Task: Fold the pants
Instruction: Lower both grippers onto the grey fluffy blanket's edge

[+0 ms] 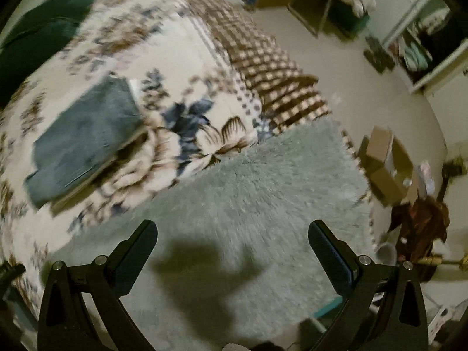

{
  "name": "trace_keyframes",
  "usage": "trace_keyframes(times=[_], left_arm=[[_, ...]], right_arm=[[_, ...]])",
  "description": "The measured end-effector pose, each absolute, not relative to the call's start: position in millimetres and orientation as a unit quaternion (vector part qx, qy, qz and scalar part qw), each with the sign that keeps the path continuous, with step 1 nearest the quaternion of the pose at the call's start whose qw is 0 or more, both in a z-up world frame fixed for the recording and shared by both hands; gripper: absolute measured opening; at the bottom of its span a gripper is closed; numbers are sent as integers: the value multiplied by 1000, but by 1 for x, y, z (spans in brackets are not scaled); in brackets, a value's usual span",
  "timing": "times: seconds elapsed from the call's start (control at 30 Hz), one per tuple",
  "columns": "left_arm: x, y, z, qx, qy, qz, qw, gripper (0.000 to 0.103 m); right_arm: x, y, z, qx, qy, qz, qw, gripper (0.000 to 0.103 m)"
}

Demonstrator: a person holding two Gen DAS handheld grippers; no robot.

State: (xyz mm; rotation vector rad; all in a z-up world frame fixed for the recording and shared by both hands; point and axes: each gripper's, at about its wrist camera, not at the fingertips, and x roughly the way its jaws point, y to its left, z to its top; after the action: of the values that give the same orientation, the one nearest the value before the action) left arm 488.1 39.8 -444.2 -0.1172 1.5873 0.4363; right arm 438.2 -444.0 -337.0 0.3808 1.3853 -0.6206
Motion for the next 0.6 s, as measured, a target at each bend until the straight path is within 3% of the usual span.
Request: trace_keyframes(times=[0.23, 0.4, 0.5, 0.57, 0.6], left_arm=[[518, 64, -537, -140, 754, 232, 598, 103], [511, 78, -564, -208, 760, 251, 562, 98], [504, 79, -568, -227, 754, 260, 559, 75], [500, 78, -563, -231, 744, 262, 570, 47], [498, 76, -556, -224, 738, 262, 580, 39]], right_arm=[[461, -501, -426, 259, 640, -312, 652, 103], [461, -528, -471, 329, 640, -333, 609, 103], [462, -533, -493, 351, 640, -340, 592, 103], [464, -534, -507, 364, 641, -341, 583, 102], [464, -534, -512, 372, 640, -341, 580, 97]])
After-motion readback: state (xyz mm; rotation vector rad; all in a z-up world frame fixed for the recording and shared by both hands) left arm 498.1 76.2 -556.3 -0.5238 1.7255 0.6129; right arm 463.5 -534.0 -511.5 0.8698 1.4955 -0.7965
